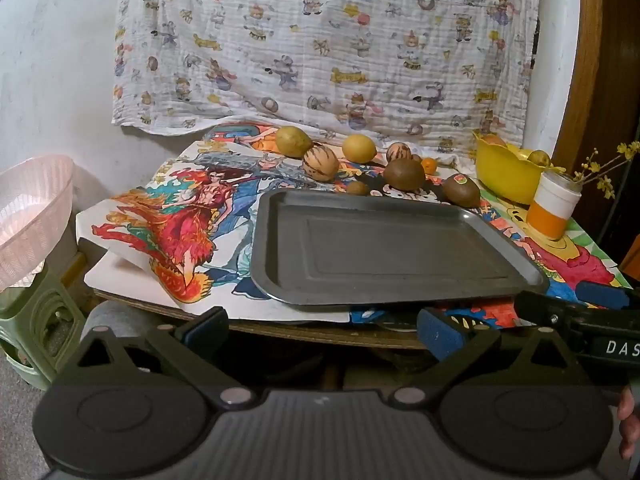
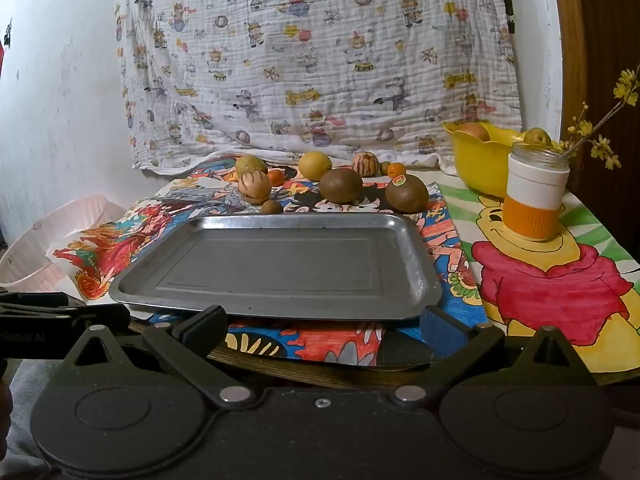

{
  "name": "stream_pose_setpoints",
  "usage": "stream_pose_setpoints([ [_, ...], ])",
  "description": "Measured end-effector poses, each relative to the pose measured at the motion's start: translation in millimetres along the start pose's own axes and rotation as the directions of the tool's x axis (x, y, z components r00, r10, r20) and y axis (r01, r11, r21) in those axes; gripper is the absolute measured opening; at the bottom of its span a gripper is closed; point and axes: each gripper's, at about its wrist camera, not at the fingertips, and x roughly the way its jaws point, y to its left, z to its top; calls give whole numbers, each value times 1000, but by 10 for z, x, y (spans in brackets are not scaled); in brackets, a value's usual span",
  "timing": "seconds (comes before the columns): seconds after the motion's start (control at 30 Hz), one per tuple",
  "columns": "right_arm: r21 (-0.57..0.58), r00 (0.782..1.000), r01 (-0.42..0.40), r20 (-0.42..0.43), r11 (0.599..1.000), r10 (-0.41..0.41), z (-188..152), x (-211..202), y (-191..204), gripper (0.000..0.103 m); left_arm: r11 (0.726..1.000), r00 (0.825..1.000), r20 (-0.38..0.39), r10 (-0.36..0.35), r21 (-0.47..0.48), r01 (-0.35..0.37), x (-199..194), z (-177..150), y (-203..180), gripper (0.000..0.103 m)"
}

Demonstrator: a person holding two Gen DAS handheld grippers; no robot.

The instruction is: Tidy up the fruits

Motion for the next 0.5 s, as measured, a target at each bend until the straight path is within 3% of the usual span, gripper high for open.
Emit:
stream_pose_setpoints([
  [0.5,0,1000,0,1,1000,0,1,9,0,102,1000,1000,3,-1,-1,1,-1,-1,1,102],
])
